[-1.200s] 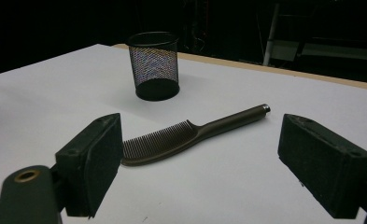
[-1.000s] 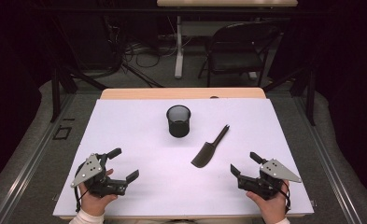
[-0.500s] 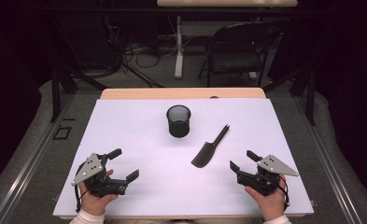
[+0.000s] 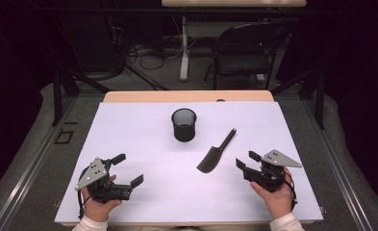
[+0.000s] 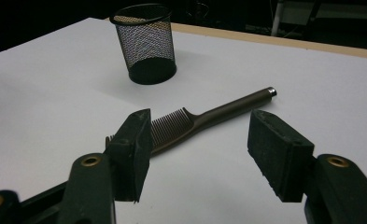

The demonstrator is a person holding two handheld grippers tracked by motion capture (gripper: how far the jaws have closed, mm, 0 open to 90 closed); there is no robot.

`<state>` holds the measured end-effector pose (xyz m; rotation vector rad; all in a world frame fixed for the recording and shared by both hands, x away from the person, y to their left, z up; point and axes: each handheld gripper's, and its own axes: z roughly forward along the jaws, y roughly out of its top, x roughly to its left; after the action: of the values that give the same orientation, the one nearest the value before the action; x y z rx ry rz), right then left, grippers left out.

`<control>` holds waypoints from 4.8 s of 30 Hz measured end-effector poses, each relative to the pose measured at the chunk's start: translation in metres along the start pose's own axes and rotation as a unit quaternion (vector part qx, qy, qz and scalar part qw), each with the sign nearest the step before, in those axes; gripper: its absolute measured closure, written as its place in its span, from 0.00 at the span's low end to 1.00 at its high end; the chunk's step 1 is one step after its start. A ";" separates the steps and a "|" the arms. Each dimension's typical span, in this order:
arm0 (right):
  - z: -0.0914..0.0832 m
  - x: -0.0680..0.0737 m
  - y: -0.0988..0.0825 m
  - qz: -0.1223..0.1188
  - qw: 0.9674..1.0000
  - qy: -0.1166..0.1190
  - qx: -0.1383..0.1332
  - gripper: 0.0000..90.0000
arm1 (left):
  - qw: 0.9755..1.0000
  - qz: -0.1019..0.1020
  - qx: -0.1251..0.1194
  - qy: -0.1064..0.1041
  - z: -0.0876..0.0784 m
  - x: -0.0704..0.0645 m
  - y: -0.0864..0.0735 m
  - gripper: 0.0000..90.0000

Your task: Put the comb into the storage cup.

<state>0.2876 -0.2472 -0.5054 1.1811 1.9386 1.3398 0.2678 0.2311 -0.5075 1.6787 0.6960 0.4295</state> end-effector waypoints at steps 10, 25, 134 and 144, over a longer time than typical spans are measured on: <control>0.025 -0.002 0.016 0.002 1.000 -0.002 0.027 0.50 | 1.000 -0.005 0.002 0.003 0.000 0.002 -0.001 0.01; 0.052 -0.001 0.029 0.003 0.998 0.004 0.060 0.73 | 1.000 -0.005 0.001 0.002 0.001 0.001 -0.001 0.02; 0.173 -0.008 0.046 -0.027 0.947 -0.024 0.318 1.00 | 1.000 -0.008 0.011 0.000 0.003 0.004 -0.003 0.04; 0.169 -0.007 0.045 -0.035 0.942 -0.022 0.332 1.00 | 1.000 -0.008 0.011 0.001 0.003 0.004 -0.003 0.04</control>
<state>0.4403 -0.1656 -0.5302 1.3937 2.4597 0.6082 0.2717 0.2321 -0.5117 1.6931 0.7167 0.4132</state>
